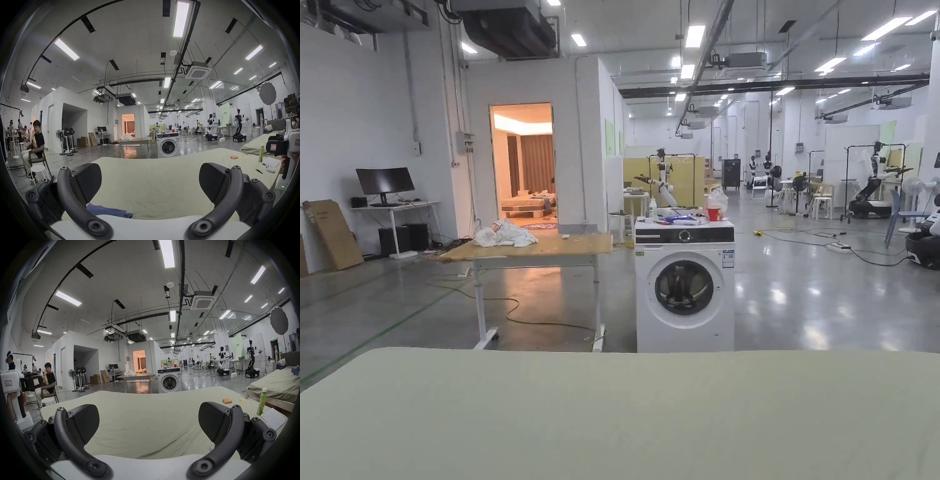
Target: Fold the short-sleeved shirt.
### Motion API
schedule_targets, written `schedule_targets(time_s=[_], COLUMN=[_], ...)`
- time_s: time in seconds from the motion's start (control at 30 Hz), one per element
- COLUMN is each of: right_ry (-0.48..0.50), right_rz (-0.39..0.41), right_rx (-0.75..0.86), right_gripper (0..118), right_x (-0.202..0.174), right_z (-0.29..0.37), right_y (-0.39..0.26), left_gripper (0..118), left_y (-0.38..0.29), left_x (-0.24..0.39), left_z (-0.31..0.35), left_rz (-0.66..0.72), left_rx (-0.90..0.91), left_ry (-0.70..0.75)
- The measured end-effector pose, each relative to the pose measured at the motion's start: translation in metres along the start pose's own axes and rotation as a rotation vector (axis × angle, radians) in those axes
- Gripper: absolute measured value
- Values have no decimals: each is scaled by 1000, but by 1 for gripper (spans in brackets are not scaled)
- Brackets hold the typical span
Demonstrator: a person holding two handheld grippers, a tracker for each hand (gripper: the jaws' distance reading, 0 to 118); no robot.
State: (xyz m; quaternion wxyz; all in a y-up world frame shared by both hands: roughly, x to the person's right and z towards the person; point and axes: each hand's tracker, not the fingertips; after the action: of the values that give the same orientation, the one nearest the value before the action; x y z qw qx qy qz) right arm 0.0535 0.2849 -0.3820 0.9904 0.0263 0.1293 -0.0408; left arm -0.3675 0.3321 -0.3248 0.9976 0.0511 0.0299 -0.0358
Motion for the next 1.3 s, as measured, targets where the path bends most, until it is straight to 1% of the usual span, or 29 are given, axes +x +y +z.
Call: schedule_targets(time_s=[0.2, 0.33, 0.43, 0.5, 0.6, 0.7, 0.77, 0.83, 0.9, 0.97, 1.07, 1.23, 1.3], right_ry=[-13, 5, -4, -26, -39, -33, -68, -111, -133, -135, -118, -122, -126], right_rz=[-28, -55, -122, -142, -135, -121, -127, -151, -197, -231, -328, -333, -308], right_rx=[-8, -45, -74, -68, -63, -64, -97, -168, -237, -285, -314, -325, -300], right_gripper=[118, 118, 118, 118, 118, 118, 118, 118, 118, 118, 118, 118, 118], right_x=[6, 9, 12, 9, 6, -2, -7, -10, -12, -14, -14, -20, -22], right_z=[0, -5, -8, -9, -11, -13, -16, -23, -29, -33, -32, -29, -26], right_y=[-4, -1, 2, 8, 12, 17, 19, 21, 22, 23, 23, 34, 37], left_gripper=[118, 118, 118, 118, 118, 118, 118, 118, 118, 118, 118, 118, 118], left_y=[-3, -3, -2, 0, -2, -3, -4, -5, -5, -5, -4, 1, 3], left_x=[4, 5, 2, 2, 4, 4, 3, 3, 4, 4, 5, 6, 6], left_z=[-1, -3, -5, -6, -5, -5, -6, -7, -8, -8, -8, -7, -7], left_rz=[-53, -39, 5, 7, -21, -18, -5, 2, 3, 3, 14, 42, 51], left_rx=[-7, -11, -23, -43, -50, -51, -55, -60, -65, -71, -74, -67, -62], left_ry=[-12, -28, -47, -47, -44, -53, -61, -70, -80, -92, -107, -125, -128])
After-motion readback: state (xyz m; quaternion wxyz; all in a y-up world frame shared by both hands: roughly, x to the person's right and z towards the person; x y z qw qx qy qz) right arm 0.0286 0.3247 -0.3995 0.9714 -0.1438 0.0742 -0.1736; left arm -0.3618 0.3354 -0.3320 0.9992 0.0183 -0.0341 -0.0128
